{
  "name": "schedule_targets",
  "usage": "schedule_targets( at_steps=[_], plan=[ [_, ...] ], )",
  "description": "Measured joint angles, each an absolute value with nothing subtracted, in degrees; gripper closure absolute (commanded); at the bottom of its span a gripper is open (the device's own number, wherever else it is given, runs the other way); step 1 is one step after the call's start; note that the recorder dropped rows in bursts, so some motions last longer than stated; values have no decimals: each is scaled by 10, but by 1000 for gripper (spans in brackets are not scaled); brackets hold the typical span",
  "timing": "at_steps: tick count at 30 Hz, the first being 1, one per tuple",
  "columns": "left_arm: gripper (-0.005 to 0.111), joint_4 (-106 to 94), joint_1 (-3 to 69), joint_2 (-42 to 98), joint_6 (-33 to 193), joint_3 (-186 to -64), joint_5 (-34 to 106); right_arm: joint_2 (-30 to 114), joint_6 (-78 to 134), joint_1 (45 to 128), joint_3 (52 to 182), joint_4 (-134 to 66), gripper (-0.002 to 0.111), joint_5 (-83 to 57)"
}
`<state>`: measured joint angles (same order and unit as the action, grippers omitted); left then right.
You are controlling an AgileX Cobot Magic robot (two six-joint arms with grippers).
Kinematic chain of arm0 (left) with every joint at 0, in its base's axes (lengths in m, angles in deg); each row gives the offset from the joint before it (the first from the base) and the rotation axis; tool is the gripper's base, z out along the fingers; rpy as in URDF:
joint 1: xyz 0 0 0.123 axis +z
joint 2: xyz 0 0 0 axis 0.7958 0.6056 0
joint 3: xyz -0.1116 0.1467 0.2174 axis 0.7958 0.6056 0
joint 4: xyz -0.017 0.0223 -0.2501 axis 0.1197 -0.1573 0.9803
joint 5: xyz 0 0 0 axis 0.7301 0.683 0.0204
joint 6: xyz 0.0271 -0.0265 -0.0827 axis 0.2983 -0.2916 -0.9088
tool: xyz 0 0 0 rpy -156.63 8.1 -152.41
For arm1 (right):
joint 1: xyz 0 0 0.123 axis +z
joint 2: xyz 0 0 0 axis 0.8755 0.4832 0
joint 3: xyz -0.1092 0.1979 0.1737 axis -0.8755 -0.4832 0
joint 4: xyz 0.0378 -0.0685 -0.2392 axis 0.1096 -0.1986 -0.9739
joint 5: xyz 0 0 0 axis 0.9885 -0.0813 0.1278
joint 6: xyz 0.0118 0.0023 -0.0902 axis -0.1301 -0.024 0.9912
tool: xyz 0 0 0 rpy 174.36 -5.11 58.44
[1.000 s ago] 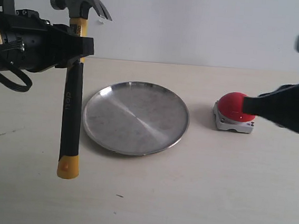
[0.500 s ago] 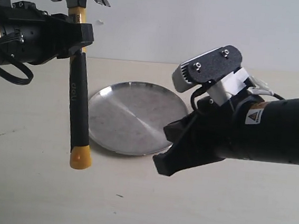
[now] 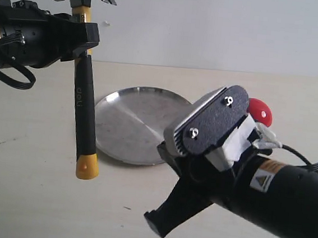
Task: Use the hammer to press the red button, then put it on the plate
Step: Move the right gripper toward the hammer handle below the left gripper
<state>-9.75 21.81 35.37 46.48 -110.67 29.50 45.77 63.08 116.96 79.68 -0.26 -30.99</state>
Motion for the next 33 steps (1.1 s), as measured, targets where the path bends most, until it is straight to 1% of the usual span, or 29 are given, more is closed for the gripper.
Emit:
schedule_targets(
  at_steps=[4,7,9,12,13,14,20,28,33],
  plan=[
    [107,-97,218,354,465,-1107,300,462,442,1191,754,-178,107,-421],
    [107,-97,218,354,459,-1107,304,476,349,1192,724,-265,95,-512],
    [107,-97,218,354,447,-1107,307,492,303,1192,718,-308,79,-553],
    [107,-97,218,354,429,-1107,312,524,255,1194,718,-332,50,-600],
    [107,-97,218,354,422,-1107,315,533,244,1194,721,-330,42,-607],
    [107,-97,218,354,416,-1107,316,546,232,1194,725,-323,38,-612],
    [107,-120,197,354,409,-1107,321,611,167,1194,780,-311,37,-614],
    [107,-189,181,354,410,-1107,321,650,137,1174,866,-311,37,-519],
    [107,-192,180,354,403,-1107,323,653,117,1166,877,-329,37,-506]
  ],
)
